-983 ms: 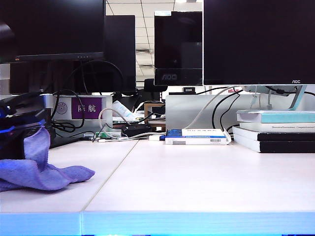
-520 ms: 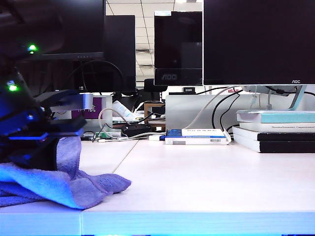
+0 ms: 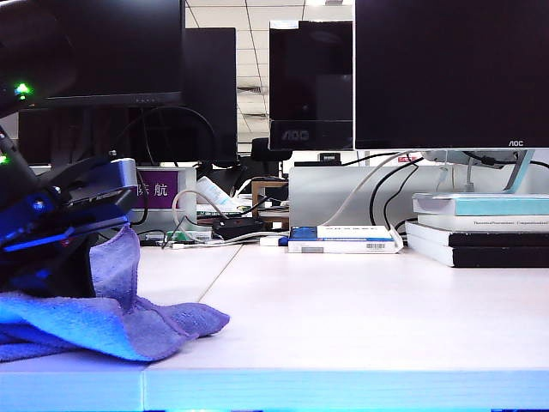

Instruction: Wipe the table from front to back using the rag.

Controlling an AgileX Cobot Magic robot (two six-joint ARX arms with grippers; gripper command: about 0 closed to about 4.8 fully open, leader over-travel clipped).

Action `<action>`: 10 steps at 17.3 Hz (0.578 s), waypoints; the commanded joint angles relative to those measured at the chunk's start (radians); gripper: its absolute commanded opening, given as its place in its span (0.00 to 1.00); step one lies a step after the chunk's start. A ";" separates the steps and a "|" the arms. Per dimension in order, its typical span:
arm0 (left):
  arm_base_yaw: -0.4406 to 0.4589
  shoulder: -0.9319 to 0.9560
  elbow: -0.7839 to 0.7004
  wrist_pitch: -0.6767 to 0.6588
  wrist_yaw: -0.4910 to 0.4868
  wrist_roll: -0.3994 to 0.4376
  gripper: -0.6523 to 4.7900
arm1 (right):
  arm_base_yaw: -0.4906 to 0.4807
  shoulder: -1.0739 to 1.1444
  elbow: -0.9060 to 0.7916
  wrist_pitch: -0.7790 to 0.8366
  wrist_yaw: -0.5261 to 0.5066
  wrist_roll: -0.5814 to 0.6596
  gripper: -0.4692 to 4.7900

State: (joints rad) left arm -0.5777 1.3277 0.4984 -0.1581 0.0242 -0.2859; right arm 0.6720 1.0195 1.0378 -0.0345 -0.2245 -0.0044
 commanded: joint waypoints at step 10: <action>0.084 -0.022 -0.016 -0.200 -0.040 0.047 0.11 | 0.002 -0.003 0.008 0.018 -0.002 0.003 0.09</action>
State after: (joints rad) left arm -0.4995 1.2877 0.4984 -0.2142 0.0303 -0.2512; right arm 0.6731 1.0203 1.0386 -0.0345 -0.2249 -0.0044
